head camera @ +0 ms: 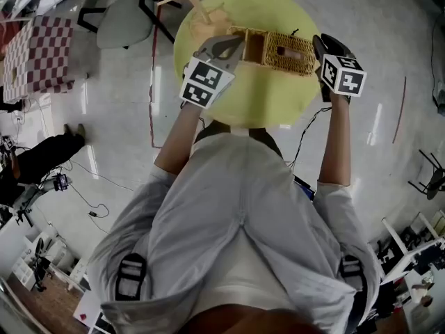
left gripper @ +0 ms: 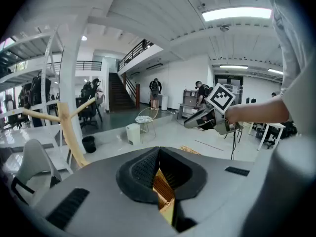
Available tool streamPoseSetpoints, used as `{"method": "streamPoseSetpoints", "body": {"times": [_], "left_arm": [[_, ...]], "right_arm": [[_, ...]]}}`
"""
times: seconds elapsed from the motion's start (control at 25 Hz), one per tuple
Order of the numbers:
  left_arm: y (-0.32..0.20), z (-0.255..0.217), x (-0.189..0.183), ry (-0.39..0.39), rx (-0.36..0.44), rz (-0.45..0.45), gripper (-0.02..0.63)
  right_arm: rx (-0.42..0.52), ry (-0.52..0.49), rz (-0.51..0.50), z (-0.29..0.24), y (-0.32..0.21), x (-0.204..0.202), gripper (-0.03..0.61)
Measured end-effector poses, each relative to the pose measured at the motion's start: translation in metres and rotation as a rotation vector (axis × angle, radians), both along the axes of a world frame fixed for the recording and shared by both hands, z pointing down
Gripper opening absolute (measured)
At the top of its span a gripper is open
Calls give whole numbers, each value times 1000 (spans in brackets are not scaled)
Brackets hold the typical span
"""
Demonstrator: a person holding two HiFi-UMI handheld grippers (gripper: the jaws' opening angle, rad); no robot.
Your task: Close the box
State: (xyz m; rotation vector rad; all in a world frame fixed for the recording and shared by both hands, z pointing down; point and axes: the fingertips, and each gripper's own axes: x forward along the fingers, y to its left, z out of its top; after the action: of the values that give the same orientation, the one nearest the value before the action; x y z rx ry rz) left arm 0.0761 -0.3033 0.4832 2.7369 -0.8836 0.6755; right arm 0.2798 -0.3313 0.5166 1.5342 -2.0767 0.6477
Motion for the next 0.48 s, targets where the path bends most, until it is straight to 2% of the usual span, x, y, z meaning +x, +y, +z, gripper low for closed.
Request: {"method": "streamPoseSetpoints", "body": {"times": [0.16,0.48], "left_arm": [[-1,-27,1,25,55,7,29],[-10,-82,-3,76,157,5,29]], "right_arm": [[89,58,32,-41,22,4,77],[231,106,85,-111,62,11,26]]}}
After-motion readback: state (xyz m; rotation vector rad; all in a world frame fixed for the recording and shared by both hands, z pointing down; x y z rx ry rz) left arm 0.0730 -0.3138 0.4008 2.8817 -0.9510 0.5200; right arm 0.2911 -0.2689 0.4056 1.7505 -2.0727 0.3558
